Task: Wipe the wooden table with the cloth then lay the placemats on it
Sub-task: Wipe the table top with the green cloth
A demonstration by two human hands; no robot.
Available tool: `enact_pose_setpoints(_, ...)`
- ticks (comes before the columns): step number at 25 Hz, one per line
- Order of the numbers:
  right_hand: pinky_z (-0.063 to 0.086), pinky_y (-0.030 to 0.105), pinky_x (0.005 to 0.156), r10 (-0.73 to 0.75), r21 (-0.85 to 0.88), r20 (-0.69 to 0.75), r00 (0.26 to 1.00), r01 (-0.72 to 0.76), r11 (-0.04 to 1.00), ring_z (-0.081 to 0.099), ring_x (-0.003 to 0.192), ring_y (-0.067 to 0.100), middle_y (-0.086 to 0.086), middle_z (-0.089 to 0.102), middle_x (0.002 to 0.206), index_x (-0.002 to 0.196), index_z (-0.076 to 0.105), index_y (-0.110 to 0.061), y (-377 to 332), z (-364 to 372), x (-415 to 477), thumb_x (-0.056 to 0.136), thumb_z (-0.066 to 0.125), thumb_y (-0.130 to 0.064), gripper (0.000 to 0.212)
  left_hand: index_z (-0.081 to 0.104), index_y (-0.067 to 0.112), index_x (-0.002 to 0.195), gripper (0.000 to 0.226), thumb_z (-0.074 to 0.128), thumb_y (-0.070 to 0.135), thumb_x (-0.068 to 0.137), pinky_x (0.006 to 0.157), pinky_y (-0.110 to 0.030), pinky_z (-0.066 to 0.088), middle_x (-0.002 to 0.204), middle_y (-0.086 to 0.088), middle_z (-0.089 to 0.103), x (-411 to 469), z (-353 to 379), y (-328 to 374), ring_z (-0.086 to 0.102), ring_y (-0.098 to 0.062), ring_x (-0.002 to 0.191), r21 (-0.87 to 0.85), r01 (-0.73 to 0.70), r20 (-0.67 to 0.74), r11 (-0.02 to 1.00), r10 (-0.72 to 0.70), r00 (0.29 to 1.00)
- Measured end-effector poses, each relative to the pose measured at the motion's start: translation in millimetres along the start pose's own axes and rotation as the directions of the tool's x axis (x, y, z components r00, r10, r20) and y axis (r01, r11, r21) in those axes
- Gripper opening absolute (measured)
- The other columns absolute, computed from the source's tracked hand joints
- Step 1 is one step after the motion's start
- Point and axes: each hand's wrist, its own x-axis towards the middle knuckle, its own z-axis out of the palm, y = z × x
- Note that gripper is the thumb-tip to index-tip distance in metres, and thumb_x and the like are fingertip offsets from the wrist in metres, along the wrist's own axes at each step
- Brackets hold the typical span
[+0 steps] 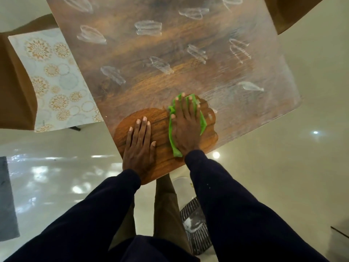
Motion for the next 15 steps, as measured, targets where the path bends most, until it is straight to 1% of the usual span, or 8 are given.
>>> enact_pose_setpoints(1, 0.013, 0.056, 0.131, -0.139, 0.003, 0.054, 0.989, 0.139, 0.99, 0.012, 0.164, 0.031, 0.011, 0.021, 0.175, 0.166, 0.03, -0.015, -1.9, 2.1, -10.0, 0.113, 0.027, -0.034, 0.056, 0.019, 0.006, 0.166, 0.066, 0.027, 0.039, 0.11, 0.133, -0.046, 0.001, 0.175, -0.014, 0.015, -0.1, -0.3, 1.1, 0.008, -0.029, 0.163, 0.006, -0.003, 0.0, 1.0, 0.003, 1.0)
enact_pose_setpoints(4, 0.018, 0.057, 0.131, -0.481, 0.045, 0.162, 0.862, 0.48, 0.876, 0.018, 0.163, 0.029, 0.009, 0.026, 0.174, 0.164, 0.033, -0.015, 39.0, -12.1, -40.9, 0.115, 0.026, -0.034, 0.053, 0.02, 0.004, 0.165, 0.066, 0.025, 0.038, 0.11, 0.133, -0.048, 0.004, 0.175, -0.016, 0.015, 1.1, -3.2, 5.4, 0.009, -0.03, 0.163, 0.006, 0.004, -0.004, 1.0, -0.004, 1.0)
enact_pose_setpoints(5, 0.02, 0.057, 0.13, -0.509, 0.054, 0.156, 0.847, 0.507, 0.86, 0.021, 0.162, 0.029, 0.009, 0.029, 0.173, 0.163, 0.036, -0.015, 56.6, -18.2, -40.7, 0.116, 0.022, -0.036, 0.054, 0.02, 0.003, 0.165, 0.066, 0.026, 0.038, 0.11, 0.133, -0.048, 0.004, 0.175, -0.016, 0.015, 1.1, -3.4, 6.1, 0.01, -0.03, 0.163, -0.002, 0.005, -0.009, 1.0, -0.005, 1.0)
enact_pose_setpoints(6, 0.023, 0.059, 0.129, -0.476, 0.047, 0.136, 0.869, 0.474, 0.879, 0.023, 0.162, 0.029, 0.009, 0.031, 0.172, 0.162, 0.038, -0.014, 69.2, -22.9, -35.7, 0.116, 0.018, -0.036, 0.055, 0.021, 0.003, 0.165, 0.066, 0.027, 0.037, 0.109, 0.133, -0.048, 0.004, 0.174, -0.016, 0.015, 0.9, -3.0, 6.2, 0.01, -0.031, 0.163, -0.005, 0.004, -0.017, 1.0, -0.004, 1.0)
enact_pose_setpoints(9, 0.022, 0.06, 0.128, -0.154, 0.005, 0.044, 0.987, 0.154, 0.988, 0.019, 0.163, 0.03, 0.011, 0.027, 0.173, 0.163, 0.036, -0.012, 67.6, -21.5, -2.3, 0.114, 0.018, -0.032, 0.056, 0.021, 0.003, 0.165, 0.066, 0.03, 0.037, 0.108, 0.133, -0.05, 0.006, 0.174, -0.017, 0.016, 1.1, -1.1, 3.7, 0.012, -0.032, 0.162, -0.003, 0.009, -0.037, 1.0, -0.009, 0.999)
enact_pose_setpoints(11, 0.013, 0.058, 0.131, -0.04, -0.009, 0.01, 0.999, 0.041, 0.999, 0.012, 0.164, 0.032, 0.011, 0.02, 0.175, 0.166, 0.03, -0.014, 34.7, -12.5, 10.4, 0.113, 0.02, -0.031, 0.056, 0.021, 0.003, 0.165, 0.066, 0.029, 0.036, 0.108, 0.132, -0.053, 0.01, 0.174, -0.018, 0.017, 0.4, -0.5, 3.6, 0.013, -0.033, 0.162, -0.014, 0.008, -0.039, 1.0, -0.008, 0.999)
enact_pose_setpoints(13, 0.01, 0.056, 0.132, -0.177, 0.012, 0.087, 0.98, 0.177, 0.984, 0.007, 0.164, 0.03, 0.009, 0.017, 0.176, 0.166, 0.029, -0.016, 7.7, -6.6, 4.7, 0.113, 0.027, -0.03, 0.055, 0.02, 0.002, 0.165, 0.066, 0.029, 0.036, 0.108, 0.132, -0.053, 0.012, 0.174, -0.019, 0.017, 1.4, -1.6, 4.3, 0.014, -0.034, 0.162, -0.013, 0.016, -0.042, 1.0, -0.016, 0.999)
enact_pose_setpoints(15, 0.01, 0.056, 0.132, -0.444, 0.027, 0.216, 0.87, 0.449, 0.893, 0.007, 0.165, 0.028, 0.008, 0.017, 0.176, 0.166, 0.029, -0.019, 13.6, -8.2, -16.9, 0.113, 0.033, -0.032, 0.055, 0.02, 0.002, 0.165, 0.066, 0.028, 0.034, 0.108, 0.132, -0.053, 0.012, 0.174, -0.019, 0.016, 1.6, -2.1, 5.2, 0.014, -0.034, 0.162, -0.018, 0.014, -0.039, 1.0, -0.015, 0.999)
